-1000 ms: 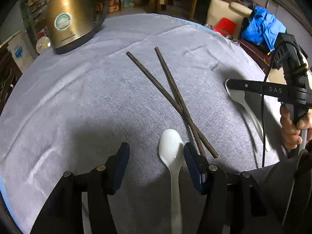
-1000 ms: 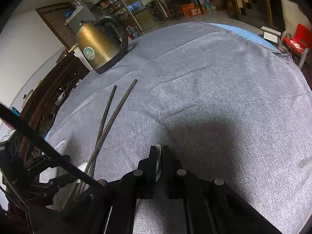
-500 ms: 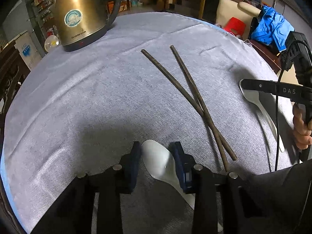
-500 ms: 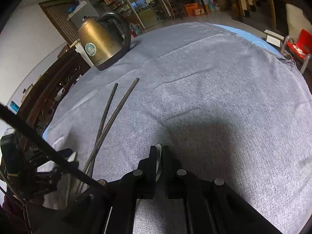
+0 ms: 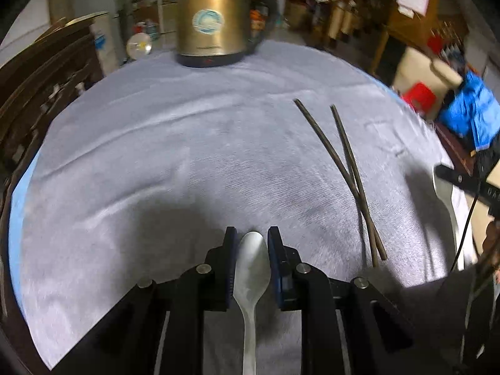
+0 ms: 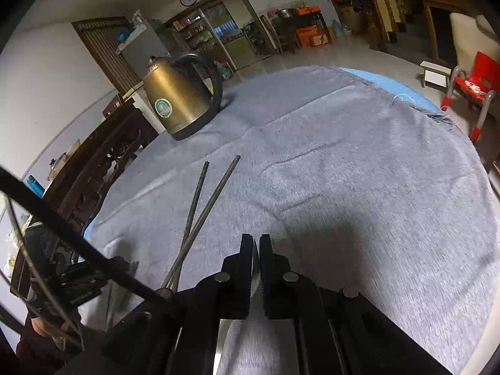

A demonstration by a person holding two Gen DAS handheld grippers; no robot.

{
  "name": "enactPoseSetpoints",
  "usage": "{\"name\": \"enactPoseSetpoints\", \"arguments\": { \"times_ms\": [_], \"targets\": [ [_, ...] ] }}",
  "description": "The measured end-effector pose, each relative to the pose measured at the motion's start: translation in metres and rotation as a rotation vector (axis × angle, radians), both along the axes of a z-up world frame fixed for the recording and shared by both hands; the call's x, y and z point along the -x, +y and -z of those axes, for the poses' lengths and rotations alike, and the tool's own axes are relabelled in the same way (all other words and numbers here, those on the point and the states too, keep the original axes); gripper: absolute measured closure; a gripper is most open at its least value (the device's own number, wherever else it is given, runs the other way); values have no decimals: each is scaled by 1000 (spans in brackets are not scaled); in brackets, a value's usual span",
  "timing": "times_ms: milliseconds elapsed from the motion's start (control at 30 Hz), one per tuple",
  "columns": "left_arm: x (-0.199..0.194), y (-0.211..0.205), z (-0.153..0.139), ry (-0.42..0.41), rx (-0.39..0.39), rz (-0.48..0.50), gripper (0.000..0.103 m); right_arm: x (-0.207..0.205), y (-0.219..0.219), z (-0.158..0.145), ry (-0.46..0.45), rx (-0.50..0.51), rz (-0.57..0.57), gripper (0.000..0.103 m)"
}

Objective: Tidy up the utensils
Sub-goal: 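Lift the white spoons with both tools and carry them toward the metal cup, then lower the spoons into the metal cup and open both tools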

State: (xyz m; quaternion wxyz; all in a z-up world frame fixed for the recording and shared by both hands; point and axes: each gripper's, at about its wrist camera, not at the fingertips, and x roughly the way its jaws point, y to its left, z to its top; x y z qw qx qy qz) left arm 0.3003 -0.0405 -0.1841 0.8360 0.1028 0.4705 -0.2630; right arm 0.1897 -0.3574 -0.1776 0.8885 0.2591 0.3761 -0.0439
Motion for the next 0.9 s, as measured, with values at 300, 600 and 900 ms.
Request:
{"name": "enactPoseSetpoints", "arguments": {
  "times_ms": [300,600,900],
  "targets": [
    [51,62,-41,-75,156,-162,83,47,8,-17,-63,60,-2,98],
    [124,80,-100,-318,128,-315,83,83,38,-50,-166,196,-30,98],
    [172,85,-146,-467,58,-378,83,109,62,-70,-212,222,-69,98]
  ]
}}
